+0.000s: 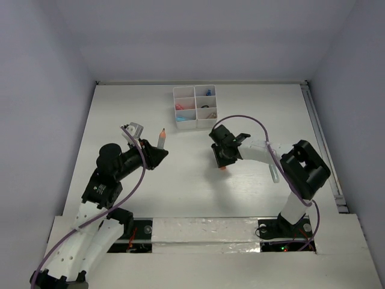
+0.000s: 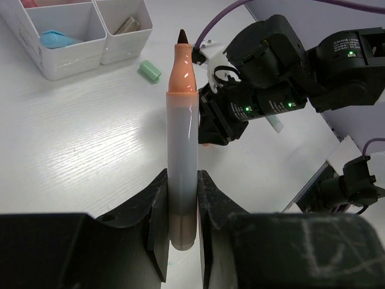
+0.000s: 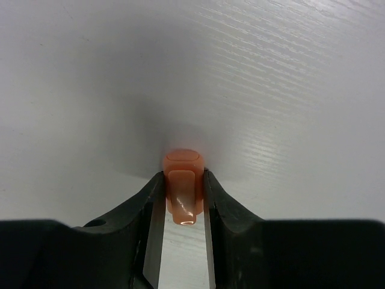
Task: Sort the stationery into containers
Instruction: Pick up the pen cap from the center of the board, then close the pen cap on the pen.
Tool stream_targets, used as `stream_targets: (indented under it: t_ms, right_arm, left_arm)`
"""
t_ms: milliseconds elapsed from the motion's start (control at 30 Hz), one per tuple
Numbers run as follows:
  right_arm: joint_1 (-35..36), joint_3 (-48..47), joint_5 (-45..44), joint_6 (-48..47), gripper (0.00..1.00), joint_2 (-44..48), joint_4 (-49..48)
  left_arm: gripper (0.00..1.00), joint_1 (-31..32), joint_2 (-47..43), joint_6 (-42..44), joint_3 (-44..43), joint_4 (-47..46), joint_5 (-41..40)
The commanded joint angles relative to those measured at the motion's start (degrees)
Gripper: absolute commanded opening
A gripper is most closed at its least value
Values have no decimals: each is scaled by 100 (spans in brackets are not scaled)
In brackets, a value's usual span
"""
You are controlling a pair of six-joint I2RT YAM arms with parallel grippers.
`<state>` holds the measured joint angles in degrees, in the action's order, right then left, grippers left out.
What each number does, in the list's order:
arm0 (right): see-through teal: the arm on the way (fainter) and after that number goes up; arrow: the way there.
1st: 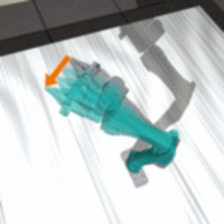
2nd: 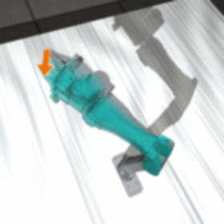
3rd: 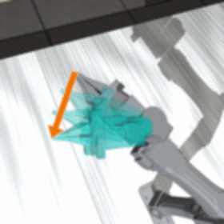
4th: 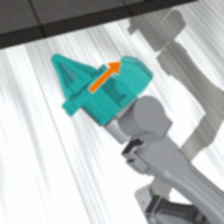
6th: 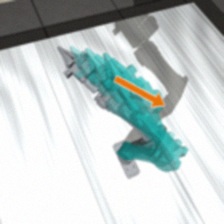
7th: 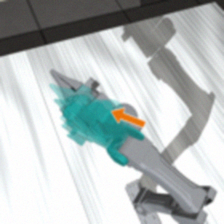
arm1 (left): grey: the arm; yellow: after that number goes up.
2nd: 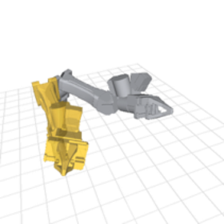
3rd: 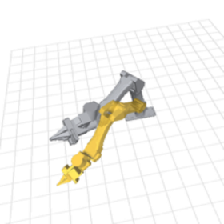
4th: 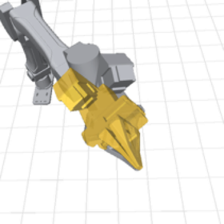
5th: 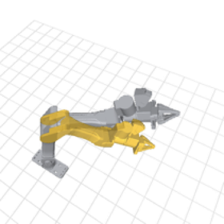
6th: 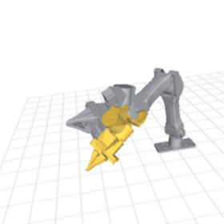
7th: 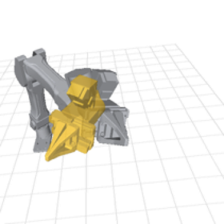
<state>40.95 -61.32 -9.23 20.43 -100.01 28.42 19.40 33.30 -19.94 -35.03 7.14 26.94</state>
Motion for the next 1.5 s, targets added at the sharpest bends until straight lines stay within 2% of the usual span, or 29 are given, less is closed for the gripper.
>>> stream_targets:
  t_ms: [0, 200, 233, 300, 533, 800, 1133, 1467]
  right_arm:
    - [45, -99, 70, -47, 0, 532, -520]
    - [45, -407, 923, 197, 0, 1755, -1821]
    - [45, -538, 1280, 320, 0, 1878, -2319]
    - [45, -627, 1389, 680, 0, 1888, -3075]
    - [273, -1329, 1504, 1850, 0, 1423, -4529]
    - [642, -2313, 1653, 2255, 0, 597, -4592]
    - [1011, -2508, 1522, 2115, 0, 341, -4355]
    - [1064, -2411, 1416, 2036, 0, 333, -4240]
  left_arm:
    - [0, 11, 27, 78, -119, -265, 154]
    - [0, 11, 98, 70, -110, -274, 171]
    - [0, 11, 124, 70, -101, -274, 180]
    - [0, 11, 159, 70, -92, -265, 154]
    - [0, 11, 160, 17, -83, -204, -136]
    - [0, 11, 80, -9, -92, -186, -400]
    - [0, 11, -7, 8, -127, -142, -567]
    - [0, 11, -95, 61, -206, -19, -901]
